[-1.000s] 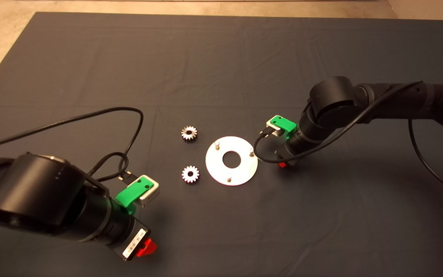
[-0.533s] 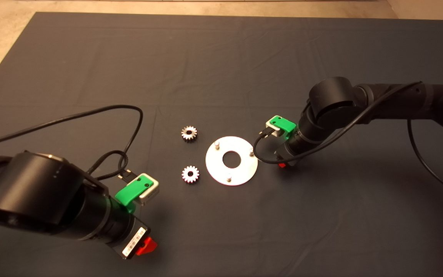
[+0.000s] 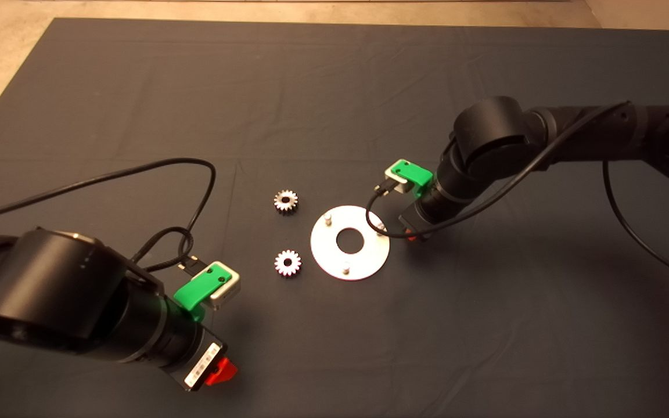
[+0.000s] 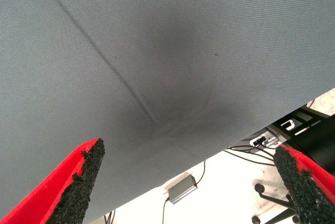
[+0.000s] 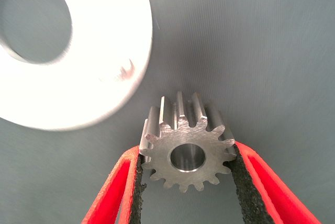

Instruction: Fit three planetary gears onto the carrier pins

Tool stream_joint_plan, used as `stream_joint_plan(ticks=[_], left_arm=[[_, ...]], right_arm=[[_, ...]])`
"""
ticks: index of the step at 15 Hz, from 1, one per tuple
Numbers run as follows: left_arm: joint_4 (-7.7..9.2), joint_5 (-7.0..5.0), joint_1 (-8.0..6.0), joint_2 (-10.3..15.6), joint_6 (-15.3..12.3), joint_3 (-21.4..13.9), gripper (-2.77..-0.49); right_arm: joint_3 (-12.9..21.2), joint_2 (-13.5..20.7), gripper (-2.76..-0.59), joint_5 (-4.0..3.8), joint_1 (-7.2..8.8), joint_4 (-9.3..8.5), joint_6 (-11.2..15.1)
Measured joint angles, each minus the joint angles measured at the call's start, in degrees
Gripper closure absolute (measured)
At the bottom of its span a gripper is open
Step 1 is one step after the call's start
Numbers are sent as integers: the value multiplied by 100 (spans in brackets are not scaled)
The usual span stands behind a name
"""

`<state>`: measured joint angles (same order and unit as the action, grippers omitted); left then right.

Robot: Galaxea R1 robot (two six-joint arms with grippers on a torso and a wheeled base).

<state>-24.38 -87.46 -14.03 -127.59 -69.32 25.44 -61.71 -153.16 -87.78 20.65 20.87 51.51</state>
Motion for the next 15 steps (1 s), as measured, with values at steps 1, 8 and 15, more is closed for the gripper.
stream_joint_plan(ticks=[1,8,15], left_arm=[[-1,2,0,0,0,0,-233],[-1,0,-16,-2,0,0,-233],[0,-2,-16,-1,0,0,-233]], right_arm=[[-36,-58,-105,13,49,-15,0],[-243,-326,-105,9,277,-137,1],[-265,-493,-105,11,285,-290,1]])
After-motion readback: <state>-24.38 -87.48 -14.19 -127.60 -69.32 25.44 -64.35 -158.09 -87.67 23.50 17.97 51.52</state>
